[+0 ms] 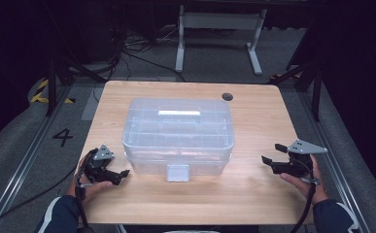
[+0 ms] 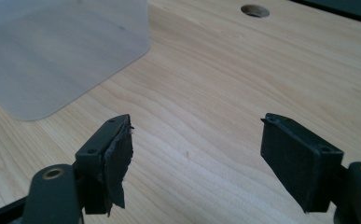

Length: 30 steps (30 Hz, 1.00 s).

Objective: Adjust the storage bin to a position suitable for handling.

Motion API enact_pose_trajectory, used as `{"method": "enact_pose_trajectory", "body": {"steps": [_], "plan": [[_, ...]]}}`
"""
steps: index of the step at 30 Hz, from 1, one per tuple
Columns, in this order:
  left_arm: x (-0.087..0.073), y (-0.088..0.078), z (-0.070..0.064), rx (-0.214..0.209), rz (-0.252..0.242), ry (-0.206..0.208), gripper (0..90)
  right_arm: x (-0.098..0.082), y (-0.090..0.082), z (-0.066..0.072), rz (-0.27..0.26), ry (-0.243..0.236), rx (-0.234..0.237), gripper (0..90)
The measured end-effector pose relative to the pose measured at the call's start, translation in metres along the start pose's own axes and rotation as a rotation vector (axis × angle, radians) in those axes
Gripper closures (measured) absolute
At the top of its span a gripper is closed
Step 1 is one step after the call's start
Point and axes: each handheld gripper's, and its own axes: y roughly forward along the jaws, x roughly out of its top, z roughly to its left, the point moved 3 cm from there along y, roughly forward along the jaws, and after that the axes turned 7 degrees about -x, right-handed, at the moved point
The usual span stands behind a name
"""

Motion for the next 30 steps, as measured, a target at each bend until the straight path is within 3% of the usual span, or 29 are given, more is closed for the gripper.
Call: {"method": "enact_pose_trajectory", "body": {"steps": [10, 17, 30], "plan": [[-0.001, -0.001, -0.002, 0.002, -0.003, -0.010, 5.4, 0.029, -0.011, 0.009, -0.020, -0.031, 0.000, 26.9], [-0.002, -0.002, -0.002, 0.007, -0.003, -0.009, 6.1, 0.060, -0.024, 0.013, -0.077, -0.037, 0.012, 27.7], [-0.002, -0.002, -0.002, 0.006, -0.003, -0.009, 6.1, 0.104, -0.030, 0.016, -0.113, -0.097, 0.007, 28.7]]}}
